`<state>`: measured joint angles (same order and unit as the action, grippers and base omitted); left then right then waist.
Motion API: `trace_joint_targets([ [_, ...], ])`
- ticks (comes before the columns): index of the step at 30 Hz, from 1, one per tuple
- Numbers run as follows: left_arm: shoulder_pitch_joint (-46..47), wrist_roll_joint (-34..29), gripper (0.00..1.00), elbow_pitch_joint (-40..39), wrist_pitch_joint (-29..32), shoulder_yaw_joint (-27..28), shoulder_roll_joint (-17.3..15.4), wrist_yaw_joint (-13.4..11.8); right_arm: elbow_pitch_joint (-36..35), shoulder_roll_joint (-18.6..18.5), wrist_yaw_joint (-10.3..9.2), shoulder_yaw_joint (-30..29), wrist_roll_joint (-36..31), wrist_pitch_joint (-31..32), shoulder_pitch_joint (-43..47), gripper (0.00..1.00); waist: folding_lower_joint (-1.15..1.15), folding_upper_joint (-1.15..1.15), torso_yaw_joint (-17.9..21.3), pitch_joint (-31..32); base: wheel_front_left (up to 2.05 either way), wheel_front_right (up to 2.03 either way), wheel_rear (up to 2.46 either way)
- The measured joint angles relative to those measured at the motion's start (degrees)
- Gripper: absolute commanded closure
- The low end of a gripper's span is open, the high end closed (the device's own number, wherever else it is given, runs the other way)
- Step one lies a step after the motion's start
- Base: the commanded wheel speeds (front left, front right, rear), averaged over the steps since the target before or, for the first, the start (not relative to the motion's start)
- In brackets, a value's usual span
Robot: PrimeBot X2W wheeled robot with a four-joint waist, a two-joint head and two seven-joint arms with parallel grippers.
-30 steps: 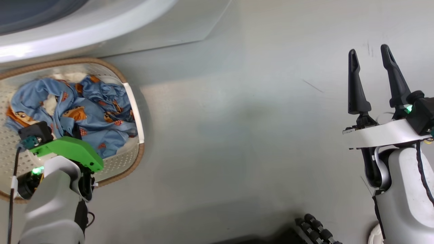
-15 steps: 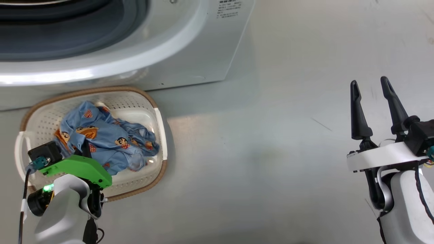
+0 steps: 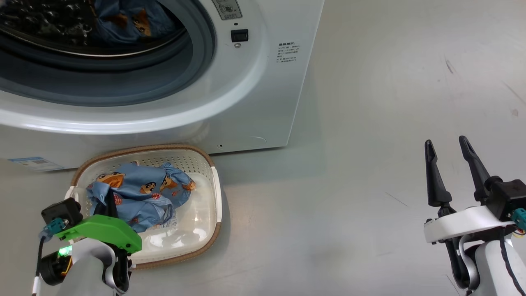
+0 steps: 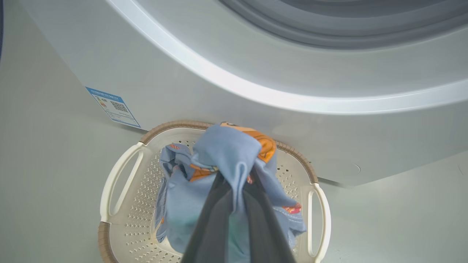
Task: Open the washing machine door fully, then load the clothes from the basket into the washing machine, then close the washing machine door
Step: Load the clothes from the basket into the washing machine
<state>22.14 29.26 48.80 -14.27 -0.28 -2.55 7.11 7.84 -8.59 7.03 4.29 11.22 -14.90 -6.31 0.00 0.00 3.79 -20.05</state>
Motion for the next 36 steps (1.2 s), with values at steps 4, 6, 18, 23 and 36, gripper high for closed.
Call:
trace_joint_targets([
  [4, -2.88, -0.01, 1.00, -3.42, 0.00, -0.62, 0.30, 0.01, 0.12, -0.01, 0.00, 0.18, 0.01, 0.00, 1.72, 0.00, 0.00, 0.00, -0.70, 3.19, 0.00, 0.00, 0.00],
  [6, -4.28, -0.01, 1.00, -5.11, 0.00, -0.78, 0.44, 0.01, 0.15, -0.01, 0.00, 0.19, 0.03, 0.00, 2.52, 0.00, 0.00, 0.00, -1.02, 4.72, 0.00, 0.00, 0.00],
  [18, -12.05, -1.69, 1.00, -15.36, 0.01, -1.45, 0.58, 0.01, 0.12, -0.43, 0.00, 0.18, 0.12, 0.00, 6.98, 0.00, 0.00, 0.00, -2.72, 12.22, 0.00, 0.00, 0.00],
  [23, -14.97, -2.40, 1.00, -19.04, 0.01, -1.00, 0.59, 0.01, 0.08, -0.57, 0.00, 0.19, 0.12, 0.00, 8.31, 0.00, 0.00, 0.00, -3.26, 14.67, 0.00, 0.00, 0.00],
  [36, -21.34, -3.56, 1.00, -26.83, 0.00, 0.19, 0.59, 0.01, -0.14, -1.13, 0.00, 1.47, 0.12, 0.00, 11.37, 0.00, 0.00, 0.00, -3.96, 20.02, 0.00, 0.00, 0.00],
])
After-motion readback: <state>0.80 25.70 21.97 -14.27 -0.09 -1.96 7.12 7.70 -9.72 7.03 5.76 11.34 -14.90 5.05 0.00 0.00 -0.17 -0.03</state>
